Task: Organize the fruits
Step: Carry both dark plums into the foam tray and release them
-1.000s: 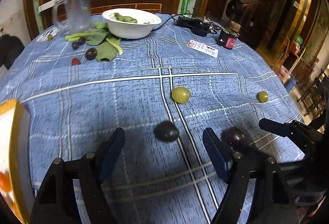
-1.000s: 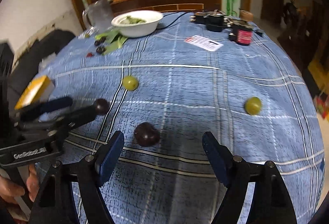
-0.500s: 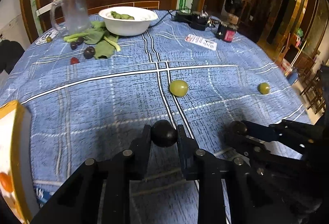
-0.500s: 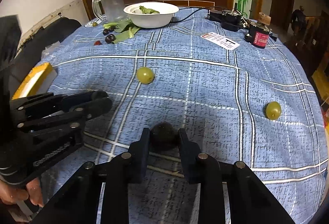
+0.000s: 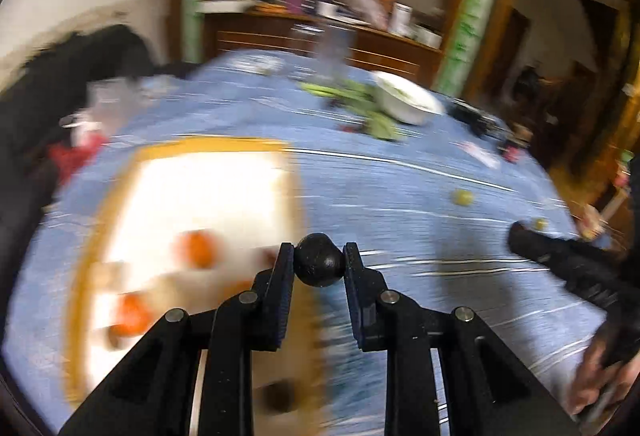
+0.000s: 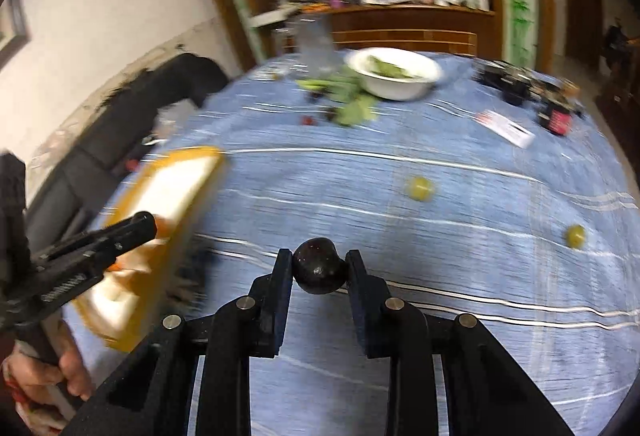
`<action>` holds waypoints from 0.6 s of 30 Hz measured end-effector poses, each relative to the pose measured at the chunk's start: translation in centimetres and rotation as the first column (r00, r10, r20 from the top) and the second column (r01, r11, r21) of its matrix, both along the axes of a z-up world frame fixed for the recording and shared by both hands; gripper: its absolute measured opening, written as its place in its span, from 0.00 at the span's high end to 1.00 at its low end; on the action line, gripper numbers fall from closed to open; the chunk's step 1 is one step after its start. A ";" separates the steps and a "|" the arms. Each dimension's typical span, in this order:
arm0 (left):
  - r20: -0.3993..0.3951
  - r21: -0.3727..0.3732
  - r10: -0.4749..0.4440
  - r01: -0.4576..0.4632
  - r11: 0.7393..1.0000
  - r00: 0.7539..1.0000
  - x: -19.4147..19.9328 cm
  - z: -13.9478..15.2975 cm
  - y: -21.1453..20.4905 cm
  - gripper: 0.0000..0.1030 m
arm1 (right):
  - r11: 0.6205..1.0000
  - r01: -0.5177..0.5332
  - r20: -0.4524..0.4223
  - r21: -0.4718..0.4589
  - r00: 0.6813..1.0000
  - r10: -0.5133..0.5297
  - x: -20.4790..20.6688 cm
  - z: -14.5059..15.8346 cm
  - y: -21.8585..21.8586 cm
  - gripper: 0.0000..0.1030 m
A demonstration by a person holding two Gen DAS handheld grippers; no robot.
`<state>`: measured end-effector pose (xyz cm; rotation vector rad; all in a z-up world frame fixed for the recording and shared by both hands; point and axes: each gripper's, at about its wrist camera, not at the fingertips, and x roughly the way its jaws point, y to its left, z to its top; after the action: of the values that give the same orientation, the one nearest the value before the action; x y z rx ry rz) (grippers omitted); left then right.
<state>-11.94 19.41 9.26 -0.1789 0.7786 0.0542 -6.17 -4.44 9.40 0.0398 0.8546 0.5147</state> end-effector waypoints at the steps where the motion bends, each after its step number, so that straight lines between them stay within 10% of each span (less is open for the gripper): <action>1: -0.003 0.007 0.031 -0.031 0.999 1.000 -0.8 -0.1 1.3 0.77 | 1.000 -0.021 0.000 0.008 1.000 0.021 -0.2 0.3 1.2 0.72; 16: -0.090 -0.127 0.142 -0.153 0.980 0.986 -5.1 -4.7 9.9 0.76 | 0.955 -0.244 -0.067 -0.166 0.969 0.236 -0.4 -3.8 22.1 0.71; 18: -0.083 -0.135 0.144 -0.155 0.979 0.986 -5.3 -4.6 10.1 0.60 | 0.953 -0.240 -0.069 -0.186 0.971 0.231 0.0 -4.2 22.5 0.71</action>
<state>-17.27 29.49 4.70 -0.3713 0.8409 0.1492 -6.16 18.01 5.21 -0.2317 0.9579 0.6537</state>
